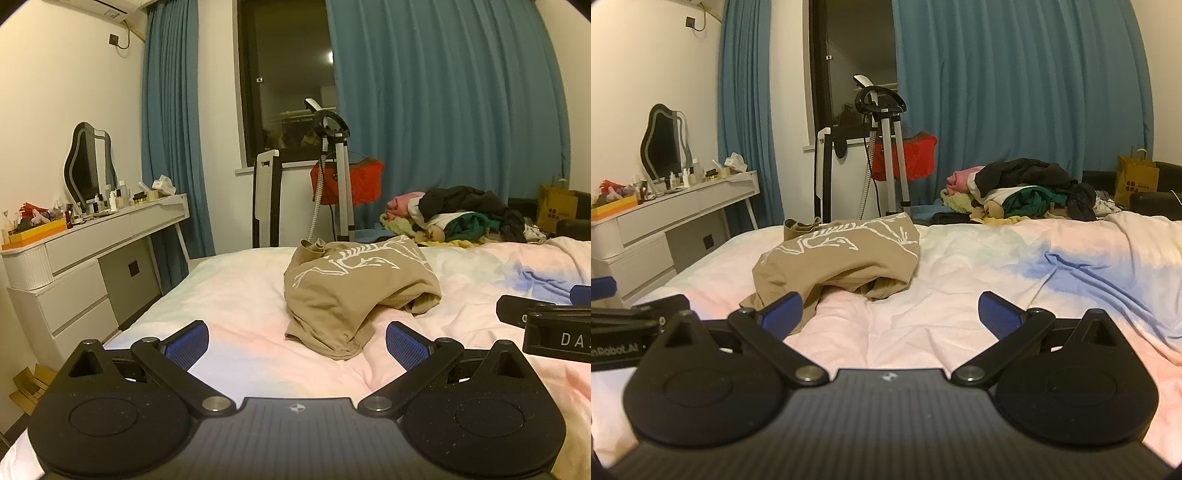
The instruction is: Fold clothes
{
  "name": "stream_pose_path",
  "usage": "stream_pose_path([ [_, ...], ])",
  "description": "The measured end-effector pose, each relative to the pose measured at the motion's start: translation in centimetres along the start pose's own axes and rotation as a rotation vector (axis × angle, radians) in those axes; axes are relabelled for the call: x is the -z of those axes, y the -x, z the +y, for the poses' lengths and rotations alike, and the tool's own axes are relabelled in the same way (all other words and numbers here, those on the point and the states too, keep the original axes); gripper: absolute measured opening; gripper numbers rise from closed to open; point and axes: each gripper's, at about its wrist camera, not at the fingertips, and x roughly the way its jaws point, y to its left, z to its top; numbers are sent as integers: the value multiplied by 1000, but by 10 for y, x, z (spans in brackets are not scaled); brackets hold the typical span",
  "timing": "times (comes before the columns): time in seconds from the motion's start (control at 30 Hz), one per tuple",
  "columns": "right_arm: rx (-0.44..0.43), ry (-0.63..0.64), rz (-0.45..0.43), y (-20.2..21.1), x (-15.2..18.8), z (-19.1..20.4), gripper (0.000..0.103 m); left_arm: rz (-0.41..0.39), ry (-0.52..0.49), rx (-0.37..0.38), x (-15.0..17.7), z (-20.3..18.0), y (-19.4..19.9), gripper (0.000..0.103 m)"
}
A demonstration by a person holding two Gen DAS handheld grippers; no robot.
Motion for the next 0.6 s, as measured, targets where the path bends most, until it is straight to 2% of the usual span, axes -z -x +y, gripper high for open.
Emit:
stream_pose_path([
  [0.5,6,-37,5,4,-4,-6,103,38,-36,11,9,-4,-7,103],
  [0.6,12,-55,3,7,-5,-8,103,72,-57,59,14,-6,-12,103],
])
